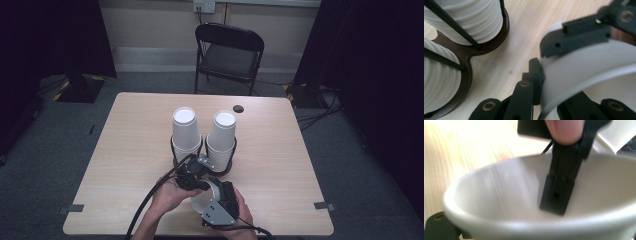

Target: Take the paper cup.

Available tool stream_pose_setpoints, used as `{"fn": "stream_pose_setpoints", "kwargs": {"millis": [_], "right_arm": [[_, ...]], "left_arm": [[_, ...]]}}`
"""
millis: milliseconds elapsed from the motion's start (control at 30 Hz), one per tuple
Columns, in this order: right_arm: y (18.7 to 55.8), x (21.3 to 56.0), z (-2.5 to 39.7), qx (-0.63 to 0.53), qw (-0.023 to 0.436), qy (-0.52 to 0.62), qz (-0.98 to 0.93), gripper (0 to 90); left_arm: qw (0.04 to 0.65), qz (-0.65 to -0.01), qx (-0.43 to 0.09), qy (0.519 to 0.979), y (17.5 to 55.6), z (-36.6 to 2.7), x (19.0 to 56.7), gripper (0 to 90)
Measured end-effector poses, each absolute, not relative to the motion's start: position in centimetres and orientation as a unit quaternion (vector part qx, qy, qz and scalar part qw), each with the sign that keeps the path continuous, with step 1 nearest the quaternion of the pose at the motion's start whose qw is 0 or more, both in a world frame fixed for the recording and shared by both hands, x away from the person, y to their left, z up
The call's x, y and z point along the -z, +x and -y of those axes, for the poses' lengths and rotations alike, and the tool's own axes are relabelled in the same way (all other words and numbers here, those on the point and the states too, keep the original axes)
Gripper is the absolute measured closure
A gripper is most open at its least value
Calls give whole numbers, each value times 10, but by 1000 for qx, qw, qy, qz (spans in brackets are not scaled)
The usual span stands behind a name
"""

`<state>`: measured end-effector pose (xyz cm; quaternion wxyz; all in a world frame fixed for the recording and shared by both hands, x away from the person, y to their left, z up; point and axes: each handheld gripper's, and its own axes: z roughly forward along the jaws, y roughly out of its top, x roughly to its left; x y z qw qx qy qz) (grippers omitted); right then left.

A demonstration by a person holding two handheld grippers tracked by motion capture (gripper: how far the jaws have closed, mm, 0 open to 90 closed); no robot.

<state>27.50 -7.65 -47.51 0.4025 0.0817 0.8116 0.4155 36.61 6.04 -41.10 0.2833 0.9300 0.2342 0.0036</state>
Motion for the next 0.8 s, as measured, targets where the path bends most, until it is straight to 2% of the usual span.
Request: {"fn": "stream_pose_setpoints", "kwargs": {"millis": [567,633,733,800], "right_arm": [[274,473,80,-443,403,101,-795,108],[275,473,81,-448,396,106,-795,111],[277,472,84,-456,386,118,-793,113],[278,472,86,-462,380,126,-791,114]], "left_arm": [[325,-260,11,909,366,-65,417,851],[333,-267,6,904,366,-66,419,802],[345,-268,6,900,367,-69,420,795],[355,-271,-1,895,366,-70,421,754]]}}
